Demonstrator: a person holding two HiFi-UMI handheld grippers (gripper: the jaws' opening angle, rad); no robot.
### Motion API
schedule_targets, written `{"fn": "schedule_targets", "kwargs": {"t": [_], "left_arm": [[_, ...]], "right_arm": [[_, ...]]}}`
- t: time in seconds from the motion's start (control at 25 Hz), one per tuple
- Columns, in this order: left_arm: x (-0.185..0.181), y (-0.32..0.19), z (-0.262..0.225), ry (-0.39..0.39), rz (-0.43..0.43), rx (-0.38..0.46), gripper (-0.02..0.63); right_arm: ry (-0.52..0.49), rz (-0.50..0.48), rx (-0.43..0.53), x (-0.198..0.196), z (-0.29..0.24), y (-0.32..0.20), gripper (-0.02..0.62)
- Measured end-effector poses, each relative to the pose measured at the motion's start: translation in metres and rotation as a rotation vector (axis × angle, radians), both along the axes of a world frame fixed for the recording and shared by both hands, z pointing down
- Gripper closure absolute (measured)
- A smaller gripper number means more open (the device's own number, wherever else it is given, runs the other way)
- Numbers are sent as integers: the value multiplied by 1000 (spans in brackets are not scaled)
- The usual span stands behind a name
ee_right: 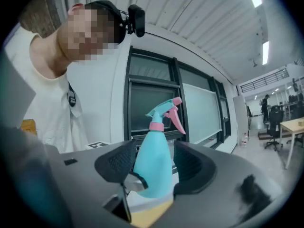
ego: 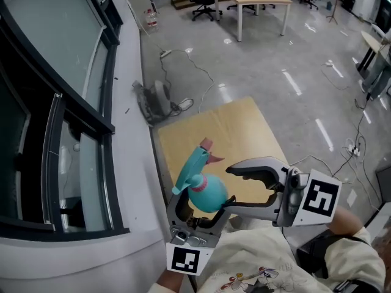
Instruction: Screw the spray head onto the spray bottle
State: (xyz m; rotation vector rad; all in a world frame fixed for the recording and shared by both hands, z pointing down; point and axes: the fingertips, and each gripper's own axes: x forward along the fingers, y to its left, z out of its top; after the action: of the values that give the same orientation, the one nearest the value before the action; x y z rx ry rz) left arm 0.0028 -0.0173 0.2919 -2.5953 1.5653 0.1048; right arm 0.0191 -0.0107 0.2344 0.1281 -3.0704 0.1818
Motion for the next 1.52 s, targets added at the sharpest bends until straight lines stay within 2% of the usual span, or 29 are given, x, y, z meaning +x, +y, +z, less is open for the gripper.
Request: {"fn": "schedule_targets", "kwargs": {"t": [0.12,0.28,0.36,0.48,0.6,0.68,0.76,0.84,0.96,1.08,1.16,1.2,1.24,1.36,1.44,1.52], "left_arm": [[12,13,-2,-17,241,-44,198],[29,43,-6,23,634,-192,198],[32,56,-14,95,824,-237,198],[33,71,-29,254,1080,-260,198],[23,88,-40,420,1314,-246,198],[11,101,-47,515,1462,-212,198],[6,114,-55,570,1589,-180,198],[9,125,-59,572,1680,-167,198],[20,133,-57,556,1767,-186,198],[30,133,-57,571,1828,-217,198],[35,134,-56,574,1854,-236,198],[36,135,-55,577,1859,-241,198],[37,134,-55,585,1856,-241,198],[36,123,-54,584,1763,-235,198],[35,109,-50,545,1637,-240,198],[36,98,-44,465,1485,-246,198]], "right_arm": [[1,-119,-83,13,2,-13,339],[-93,-340,-198,26,-23,-10,305],[-144,-431,-229,23,-42,0,304],[-173,-570,-220,20,-57,25,304],[-225,-708,-220,20,-67,49,305],[-250,-754,-228,17,-68,56,305],[-253,-758,-247,15,-68,54,305],[-253,-765,-274,15,-69,53,305],[-259,-815,-296,13,-69,61,307],[-259,-873,-289,13,-70,73,313],[-260,-887,-285,12,-70,79,356],[-261,-885,-285,11,-70,81,423],[-264,-879,-284,11,-71,81,455],[-261,-834,-281,11,-69,74,465],[-244,-785,-285,10,-65,63,466],[-222,-724,-288,9,-59,53,466]]}}
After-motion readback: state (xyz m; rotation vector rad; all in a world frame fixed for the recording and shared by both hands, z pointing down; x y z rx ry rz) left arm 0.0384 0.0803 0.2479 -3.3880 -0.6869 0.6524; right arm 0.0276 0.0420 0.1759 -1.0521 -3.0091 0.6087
